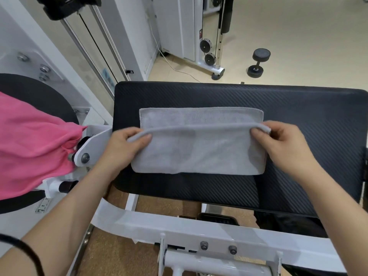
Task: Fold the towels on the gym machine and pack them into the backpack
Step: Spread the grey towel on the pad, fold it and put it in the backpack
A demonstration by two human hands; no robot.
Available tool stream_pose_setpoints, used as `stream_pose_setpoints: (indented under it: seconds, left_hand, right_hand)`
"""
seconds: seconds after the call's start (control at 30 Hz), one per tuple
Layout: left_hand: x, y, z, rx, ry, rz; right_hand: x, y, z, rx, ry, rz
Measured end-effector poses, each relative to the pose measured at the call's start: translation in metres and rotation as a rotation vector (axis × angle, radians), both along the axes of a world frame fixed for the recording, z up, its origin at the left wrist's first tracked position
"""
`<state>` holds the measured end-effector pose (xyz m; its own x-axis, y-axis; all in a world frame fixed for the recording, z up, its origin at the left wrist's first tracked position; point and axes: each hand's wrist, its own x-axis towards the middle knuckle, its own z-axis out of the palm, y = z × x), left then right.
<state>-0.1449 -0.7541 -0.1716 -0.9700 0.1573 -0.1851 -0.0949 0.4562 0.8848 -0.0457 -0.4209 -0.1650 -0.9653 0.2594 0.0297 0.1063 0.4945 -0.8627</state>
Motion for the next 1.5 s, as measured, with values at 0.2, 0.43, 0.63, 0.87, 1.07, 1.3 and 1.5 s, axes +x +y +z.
stream_pose_setpoints:
  seconds: [0.2,0.43,0.63,0.87,1.07,1.3,1.5]
  left_hand:
    - [-0.046,0.021,-0.011,-0.016,0.172,0.255]
    - [-0.052,0.025,-0.019,-0.025,0.246,0.305]
    - [-0.048,0.028,-0.020,-0.233,0.417,0.257]
    - [-0.046,0.033,-0.028,-0.507,0.537,0.163]
    - [-0.051,0.034,-0.020,-0.671,0.641,0.035]
    - [-0.020,0.016,-0.009,-0.354,0.123,-0.041]
    - [0.075,0.021,-0.032,0.050,-0.364,-0.102]
  right_hand:
    - [-0.040,0.001,-0.009,0.280,0.034,-0.169]
    - [-0.041,-0.004,-0.023,0.394,0.125,-0.227]
    - [-0.047,-0.009,-0.022,0.591,0.068,-0.293]
    - [-0.044,0.012,-0.010,0.566,-0.011,-0.177]
    - [-0.046,0.015,0.000,0.598,-0.051,0.037]
    - [-0.068,0.019,0.048,0.428,-0.113,0.007]
    - [-0.139,-0.052,0.075,0.801,0.271,-0.038]
